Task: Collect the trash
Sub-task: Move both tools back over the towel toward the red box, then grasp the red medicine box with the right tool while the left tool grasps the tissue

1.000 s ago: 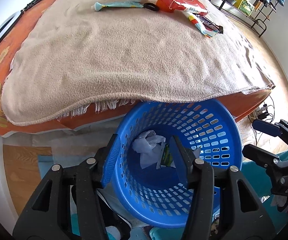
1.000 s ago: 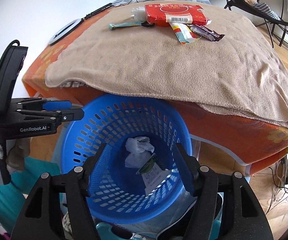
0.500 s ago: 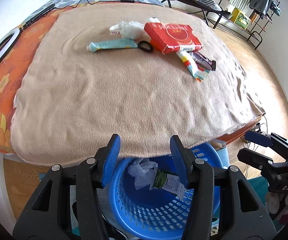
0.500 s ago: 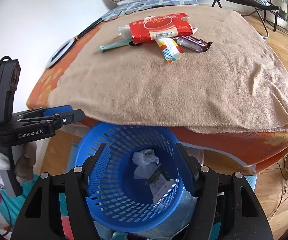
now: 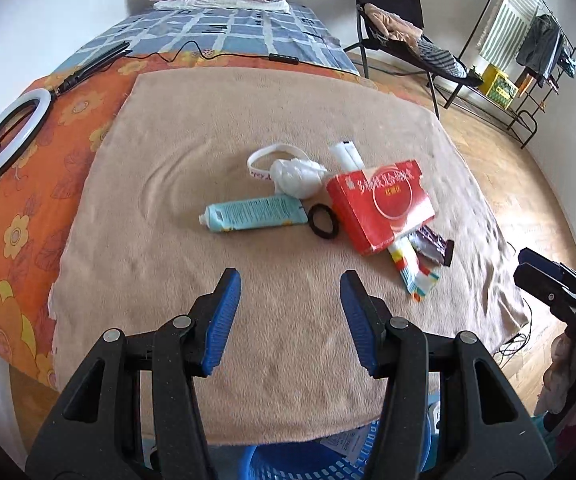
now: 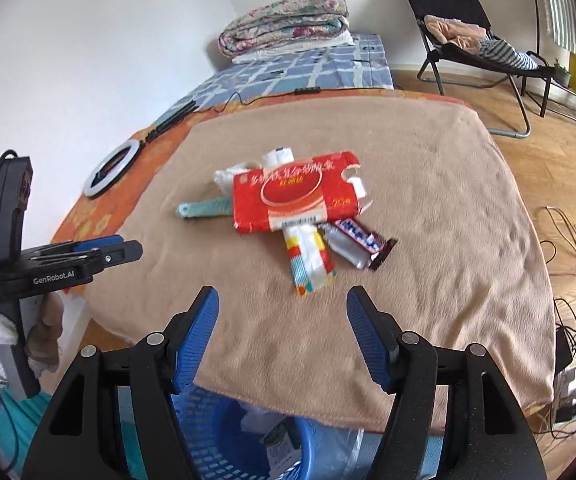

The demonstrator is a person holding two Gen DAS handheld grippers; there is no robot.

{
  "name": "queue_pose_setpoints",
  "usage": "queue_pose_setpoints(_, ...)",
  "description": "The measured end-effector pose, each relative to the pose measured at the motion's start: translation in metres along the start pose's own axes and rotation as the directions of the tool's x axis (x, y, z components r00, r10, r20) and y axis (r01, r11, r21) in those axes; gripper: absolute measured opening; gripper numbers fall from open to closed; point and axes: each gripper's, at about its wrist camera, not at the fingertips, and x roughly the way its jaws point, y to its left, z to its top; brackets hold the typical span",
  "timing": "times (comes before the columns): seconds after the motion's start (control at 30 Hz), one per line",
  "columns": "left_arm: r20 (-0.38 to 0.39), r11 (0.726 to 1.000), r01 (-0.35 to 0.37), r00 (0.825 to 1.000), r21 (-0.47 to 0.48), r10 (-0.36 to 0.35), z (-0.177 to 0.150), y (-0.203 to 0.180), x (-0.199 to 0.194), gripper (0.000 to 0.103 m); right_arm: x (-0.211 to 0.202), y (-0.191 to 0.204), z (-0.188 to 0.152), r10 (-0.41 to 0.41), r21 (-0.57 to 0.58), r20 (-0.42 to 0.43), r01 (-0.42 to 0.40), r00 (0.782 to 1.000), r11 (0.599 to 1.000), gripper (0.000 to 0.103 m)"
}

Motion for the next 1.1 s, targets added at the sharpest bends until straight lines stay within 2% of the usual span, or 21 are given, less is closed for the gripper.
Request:
queue_pose_setpoints(0.17,-0.006,0.998,0.016,1.000,-0.056,-0.016,0.026,0.006,0.022,0.053,0.018,-0.025,0.041,-0.015,0.047,0.022,0.014,1.000,0.999,0.066)
queue_pose_setpoints(0.43,-0.024,0.990,0.037,0.999,-0.139,-0.040,0.056,0.014,0.059,0.053,0.065,-0.052,0.080,0.074,0.167,-0.008,-0.072,0.997,0.983,0.066)
queue_pose_setpoints(0.57,-0.034,0.985,0.043,0.998,-0.165,-0.050,0.066,0.017,0.075,0.053,0.094,-0.068,0.088,0.145,0.254,-0.046,-0.129,0.988,0.958,0.066)
queue_pose_setpoints(0.77,-0.052,0.983,0.050,0.997,-0.179,-0.061,0.075,0.020,0.096,0.053,0.123,-0.082,0.087,0.191,0.334,-0.088,-0.152,0.978,0.930,0.066)
queue_pose_setpoints(1.03,-0.078,0.969,0.089,0.991,-0.232,-0.110,0.082,0.021,0.122,0.053,0.135,-0.086,0.085,0.210,0.322,-0.111,-0.165,0.971,0.932,0.066)
queue_pose_setpoints(1.07,-0.081,0.968,0.092,0.990,-0.233,-0.114,0.082,0.020,0.126,0.052,0.136,-0.085,0.085,0.212,0.321,-0.114,-0.166,0.971,0.932,0.066)
queue_pose_setpoints(1.1,-0.088,0.968,0.094,0.989,-0.234,-0.118,0.083,0.020,0.130,0.045,0.137,-0.085,0.085,0.214,0.319,-0.118,-0.167,0.970,0.933,0.066)
